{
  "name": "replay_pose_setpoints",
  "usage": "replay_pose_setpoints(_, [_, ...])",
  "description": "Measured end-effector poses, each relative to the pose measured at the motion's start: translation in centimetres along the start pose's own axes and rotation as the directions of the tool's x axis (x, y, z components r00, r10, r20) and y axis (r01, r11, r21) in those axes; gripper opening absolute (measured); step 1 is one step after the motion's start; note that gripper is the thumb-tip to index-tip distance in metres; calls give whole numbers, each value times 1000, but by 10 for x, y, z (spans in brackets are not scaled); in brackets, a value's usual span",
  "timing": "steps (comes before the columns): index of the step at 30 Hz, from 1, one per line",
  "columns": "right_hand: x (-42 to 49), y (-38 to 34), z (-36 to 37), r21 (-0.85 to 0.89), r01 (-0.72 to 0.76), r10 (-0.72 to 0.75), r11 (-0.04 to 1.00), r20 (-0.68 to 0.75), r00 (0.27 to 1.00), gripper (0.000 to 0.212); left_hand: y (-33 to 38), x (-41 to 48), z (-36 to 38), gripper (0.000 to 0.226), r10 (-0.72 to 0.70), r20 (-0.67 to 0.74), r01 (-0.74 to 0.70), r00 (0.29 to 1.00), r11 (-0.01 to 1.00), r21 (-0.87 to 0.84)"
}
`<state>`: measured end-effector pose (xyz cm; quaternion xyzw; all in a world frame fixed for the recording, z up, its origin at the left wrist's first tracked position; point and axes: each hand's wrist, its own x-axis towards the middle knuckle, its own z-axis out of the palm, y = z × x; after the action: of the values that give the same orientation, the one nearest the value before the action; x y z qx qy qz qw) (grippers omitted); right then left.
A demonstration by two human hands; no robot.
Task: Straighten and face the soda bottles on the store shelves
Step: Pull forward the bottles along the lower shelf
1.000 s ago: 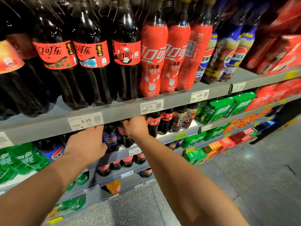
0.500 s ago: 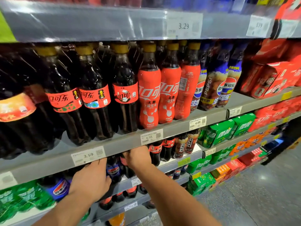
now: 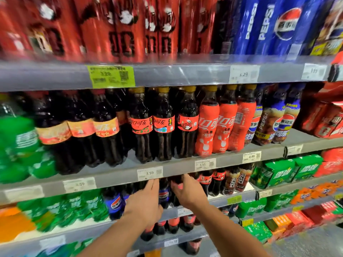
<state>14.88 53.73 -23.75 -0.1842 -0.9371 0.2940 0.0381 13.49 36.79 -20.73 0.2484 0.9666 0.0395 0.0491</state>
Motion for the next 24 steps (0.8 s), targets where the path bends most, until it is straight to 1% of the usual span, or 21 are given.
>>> replay_pose_setpoints(2, [-16, -13, -15, -43, 1, 0, 999, 30, 1000, 31, -9, -14, -13, 63, -2, -4, 2, 1000, 1000, -23])
replay_pose_setpoints(3, [-26, -23, -24, -54, 18, -16, 998, 40, 999, 28, -14, -21, -21, 54, -4, -22, 4, 1000, 1000, -19])
replay_pose_setpoints(4, [-34, -33, -31, -68, 47, -45, 997, 20, 999, 25, -20, -27, -28, 49, -9, -46, 8, 999, 1000, -28])
replay_pose_setpoints(5, [-43, -45, -40, -73, 71, -73, 995, -28, 997, 24, -26, -33, -37, 45, -24, -79, 18, 997, 997, -70])
replay_pose_setpoints(7, [-55, -71, -54, -21, 111, -112, 994, -136, 984, 22, -38, -38, -56, 37, -81, -175, 37, 981, 970, -239])
replay_pose_setpoints(8, [-59, -84, -60, 9, 126, -123, 992, -163, 979, 20, -42, -38, -66, 35, -114, -229, 34, 967, 944, -328])
replay_pose_setpoints(10, [-63, -110, -74, 63, 144, -129, 988, -190, 973, 13, -46, -32, -86, 39, -183, -336, 6, 924, 885, -465])
replay_pose_setpoints(11, [-62, -120, -79, 88, 149, -129, 985, -194, 972, 13, -46, -27, -94, 44, -227, -357, 1, 906, 845, -535])
replay_pose_setpoints(13, [-58, -132, -87, 121, 148, -124, 982, -184, 975, 14, -39, -15, -107, 57, -298, -347, 9, 889, 770, -639])
replay_pose_setpoints(14, [-56, -135, -89, 127, 144, -121, 981, -172, 978, 14, -35, -8, -111, 63, -319, -330, 24, 888, 750, -661])
replay_pose_setpoints(16, [-52, -134, -95, 114, 150, -132, 982, -149, 980, 13, -27, 6, -113, 72, -352, -310, 63, 883, 744, -665])
replay_pose_setpoints(18, [-48, -128, -102, 89, 172, -159, 981, -134, 978, 12, -21, 19, -110, 82, -385, -259, 120, 886, 730, -673])
replay_pose_setpoints(20, [-42, -119, -111, 84, 182, -173, 980, -104, 979, 11, -17, 31, -104, 91, -398, -215, 146, 892, 704, -696])
replay_pose_setpoints(22, [-36, -113, -118, 76, 190, -183, 979, -92, 979, 10, -16, 40, -99, 94, -389, -201, 142, 899, 692, -708])
replay_pose_setpoints(24, [-30, -109, -121, 87, 199, -192, 976, -74, 978, 10, -18, 47, -97, 88, -405, -201, 150, 892, 685, -713])
